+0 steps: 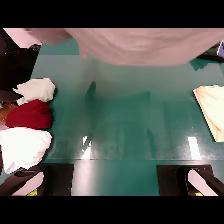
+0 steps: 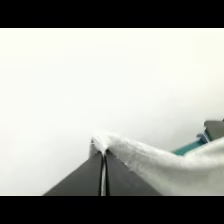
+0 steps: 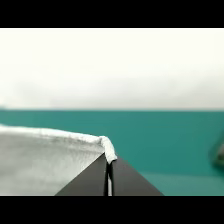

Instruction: Fold the shirts.

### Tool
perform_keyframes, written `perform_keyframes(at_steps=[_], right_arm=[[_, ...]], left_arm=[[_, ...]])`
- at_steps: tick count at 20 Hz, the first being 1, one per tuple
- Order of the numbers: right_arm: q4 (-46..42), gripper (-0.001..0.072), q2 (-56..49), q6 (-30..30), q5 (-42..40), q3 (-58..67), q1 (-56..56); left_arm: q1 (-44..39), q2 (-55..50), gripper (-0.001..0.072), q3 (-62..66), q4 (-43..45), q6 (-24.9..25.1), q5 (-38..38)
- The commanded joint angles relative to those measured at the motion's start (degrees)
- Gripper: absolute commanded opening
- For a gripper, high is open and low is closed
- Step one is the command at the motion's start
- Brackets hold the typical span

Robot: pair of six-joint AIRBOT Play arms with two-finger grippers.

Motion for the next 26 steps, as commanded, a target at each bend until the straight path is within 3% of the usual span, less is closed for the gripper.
perform_keyframes(at_steps=[1,5,8,12,15,19,22,24,25,26], right_arm=[[-0.09,0.0011,4.37,0.04,3.56,8.83,-6.99],[0.04,0.001,4.66,1.27,6.56,13.29,-14.86],[0.61,0.001,3.87,2.36,8.63,6.8,-15.19],[-0.15,0.001,-5.05,3.65,19.56,-2.95,-8.92],[-4.48,0.001,-14.82,3.76,22.47,-11.41,-0.76],[-15.37,0.001,-28.09,4.07,15.43,-19.87,8.74],[-14.45,0.0011,-36.2,4.87,4.15,-20.0,11.82],[-13.68,0.0011,-40.48,5.75,1.9,-15.96,12.76],[-13.25,0.0011,-42.12,5.75,1.49,-13.38,12.85],[-12.96,0.0025,-43.19,5.75,1.38,-10.84,12.85]], left_arm=[[0.0,8.76,0.0026,1.25,0.55,0.76,0.22],[0.0,10.14,0.0025,1.66,1.55,0.46,-2.47],[0.0,7.32,0.0026,-1.57,3.82,-2.6,-7.28],[0.0,-0.79,0.0026,-13.25,3.69,-5.55,-14.36],[0.0,-10.21,0.0026,-22.18,3.43,-5.46,-20.55],[0.0,-23.89,0.0027,-30.75,3.23,-5.27,-20.2],[0.0,-33.31,0.0027,-31.61,0.96,-4.83,-12.85],[0.0,-35.98,0.0027,-31.61,-0.39,-4.92,-7.5],[0.02,-36.22,0.0069,-31.61,-0.31,-4.92,-4.94],[0.02,-36.13,0.0381,-31.52,-0.09,-5.46,-2.64]])
